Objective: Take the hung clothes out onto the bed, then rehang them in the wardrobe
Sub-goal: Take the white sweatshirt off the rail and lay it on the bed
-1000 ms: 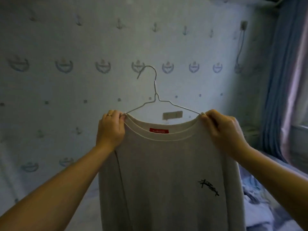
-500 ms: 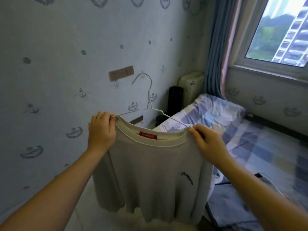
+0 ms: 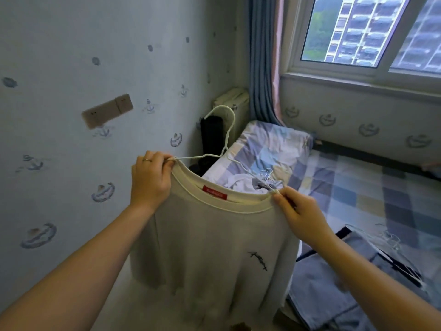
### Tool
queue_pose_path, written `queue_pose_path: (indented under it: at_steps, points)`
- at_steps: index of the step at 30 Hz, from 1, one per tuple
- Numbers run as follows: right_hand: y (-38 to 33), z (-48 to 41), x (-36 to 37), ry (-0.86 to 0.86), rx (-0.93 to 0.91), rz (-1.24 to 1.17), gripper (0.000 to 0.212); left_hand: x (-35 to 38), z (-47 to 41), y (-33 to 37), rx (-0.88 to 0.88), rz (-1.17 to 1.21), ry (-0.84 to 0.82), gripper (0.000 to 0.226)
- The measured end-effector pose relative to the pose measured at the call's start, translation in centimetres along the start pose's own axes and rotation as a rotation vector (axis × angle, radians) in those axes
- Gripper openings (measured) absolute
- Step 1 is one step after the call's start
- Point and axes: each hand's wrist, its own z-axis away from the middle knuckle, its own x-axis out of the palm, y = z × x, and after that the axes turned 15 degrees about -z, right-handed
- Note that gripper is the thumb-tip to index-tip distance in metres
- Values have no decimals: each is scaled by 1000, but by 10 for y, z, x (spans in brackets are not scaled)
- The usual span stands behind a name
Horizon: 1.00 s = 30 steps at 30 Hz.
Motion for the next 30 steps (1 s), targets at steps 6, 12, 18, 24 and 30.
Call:
queue_pose_path:
  at_steps: [6,12,18,24,30]
  points:
    - [50,-59,-25,51,39,-31,37,66,-79,28,89,43,-29,22]
    - [91,-98,-44,130,129,25,27,134,-132,58,162,111,-77,22]
    - [145,-124,-40,203,238,88,25,212,-159,67,204,170,-173,24]
    - [195,-151,-21,225,352,171,13,299,-173,65,227,205,-305,38]
    - [264,-165,16,255,599,263,13,388,-170,55,280,212,-486,38]
